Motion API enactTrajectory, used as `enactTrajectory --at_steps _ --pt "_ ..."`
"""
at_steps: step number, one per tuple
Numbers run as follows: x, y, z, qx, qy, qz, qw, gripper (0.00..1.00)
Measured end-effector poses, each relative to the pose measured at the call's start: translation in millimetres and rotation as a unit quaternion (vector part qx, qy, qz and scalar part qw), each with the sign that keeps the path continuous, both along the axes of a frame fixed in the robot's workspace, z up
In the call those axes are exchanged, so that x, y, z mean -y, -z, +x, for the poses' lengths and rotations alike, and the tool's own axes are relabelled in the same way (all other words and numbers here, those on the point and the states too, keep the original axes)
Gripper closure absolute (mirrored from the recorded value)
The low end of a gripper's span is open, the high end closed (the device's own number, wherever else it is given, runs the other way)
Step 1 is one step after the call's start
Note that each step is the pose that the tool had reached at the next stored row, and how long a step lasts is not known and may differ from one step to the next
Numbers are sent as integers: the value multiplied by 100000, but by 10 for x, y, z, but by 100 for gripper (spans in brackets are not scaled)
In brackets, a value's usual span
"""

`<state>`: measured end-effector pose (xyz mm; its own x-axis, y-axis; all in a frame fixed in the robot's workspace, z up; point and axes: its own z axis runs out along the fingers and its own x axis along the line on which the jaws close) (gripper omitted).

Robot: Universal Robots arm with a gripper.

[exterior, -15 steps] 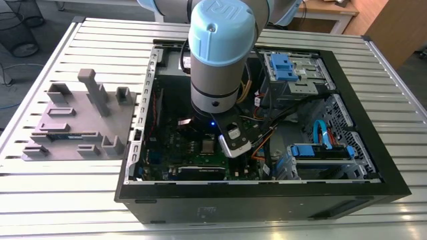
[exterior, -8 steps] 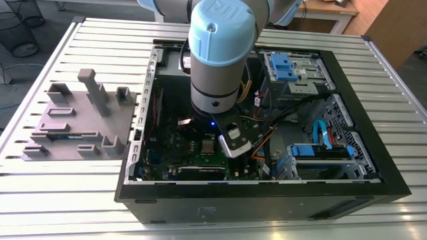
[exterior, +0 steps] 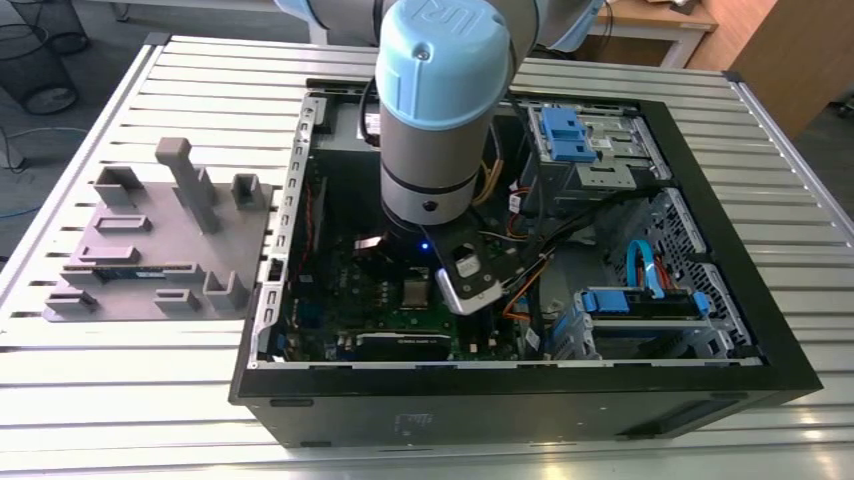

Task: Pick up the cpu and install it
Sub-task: 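Place the cpu into insertion slot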

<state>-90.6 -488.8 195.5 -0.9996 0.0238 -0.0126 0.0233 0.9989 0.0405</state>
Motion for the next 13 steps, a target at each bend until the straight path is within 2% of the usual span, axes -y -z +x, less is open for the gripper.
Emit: enactTrajectory --at_steps 13 --pt "0 19 -17 11 -12 -95 100000 59"
